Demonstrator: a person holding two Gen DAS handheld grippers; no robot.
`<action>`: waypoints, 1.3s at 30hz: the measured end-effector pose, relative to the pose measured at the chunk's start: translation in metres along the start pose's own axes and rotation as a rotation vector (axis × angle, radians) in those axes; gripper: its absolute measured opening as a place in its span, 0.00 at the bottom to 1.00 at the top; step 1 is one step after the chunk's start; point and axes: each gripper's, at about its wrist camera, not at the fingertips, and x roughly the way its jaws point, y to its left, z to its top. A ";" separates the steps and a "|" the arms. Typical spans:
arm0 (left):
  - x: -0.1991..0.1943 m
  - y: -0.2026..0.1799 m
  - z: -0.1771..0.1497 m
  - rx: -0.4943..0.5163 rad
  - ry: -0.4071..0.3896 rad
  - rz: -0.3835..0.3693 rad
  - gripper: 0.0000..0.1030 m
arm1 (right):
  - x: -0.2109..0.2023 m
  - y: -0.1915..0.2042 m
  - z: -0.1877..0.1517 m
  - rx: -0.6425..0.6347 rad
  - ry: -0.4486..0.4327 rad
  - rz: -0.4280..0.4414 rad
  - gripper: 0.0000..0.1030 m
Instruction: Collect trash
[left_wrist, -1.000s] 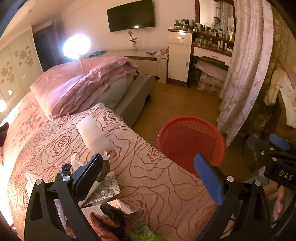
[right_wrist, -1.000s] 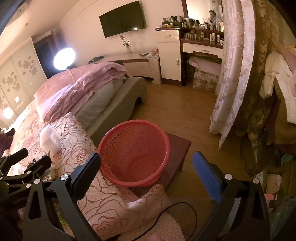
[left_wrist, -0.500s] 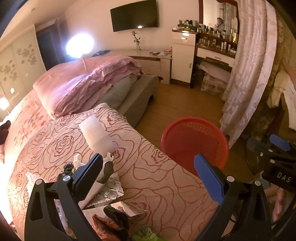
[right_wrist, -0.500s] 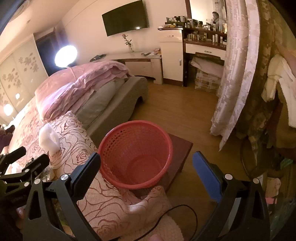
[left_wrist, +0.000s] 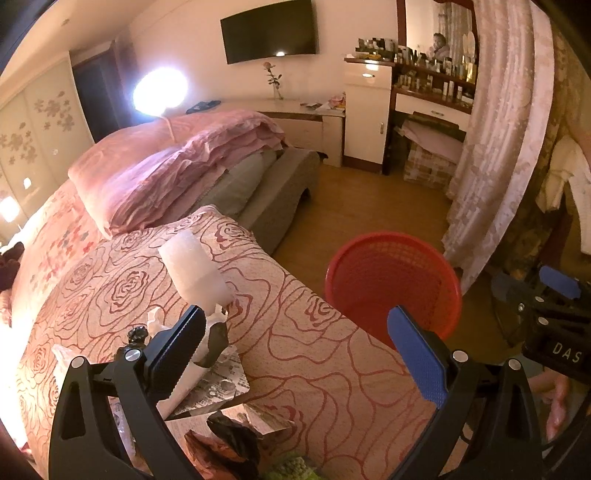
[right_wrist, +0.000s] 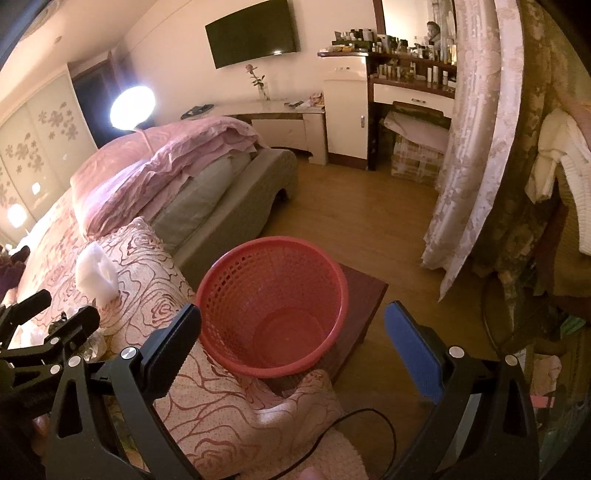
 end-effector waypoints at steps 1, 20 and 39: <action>0.000 0.001 0.000 -0.001 -0.001 0.003 0.93 | 0.000 0.000 0.000 -0.002 0.000 0.000 0.93; 0.002 0.013 0.000 -0.034 0.007 0.003 0.93 | 0.006 0.011 -0.004 -0.031 0.014 0.014 0.93; -0.003 0.024 0.000 -0.070 0.017 0.015 0.93 | 0.011 0.018 -0.009 -0.045 0.024 0.025 0.93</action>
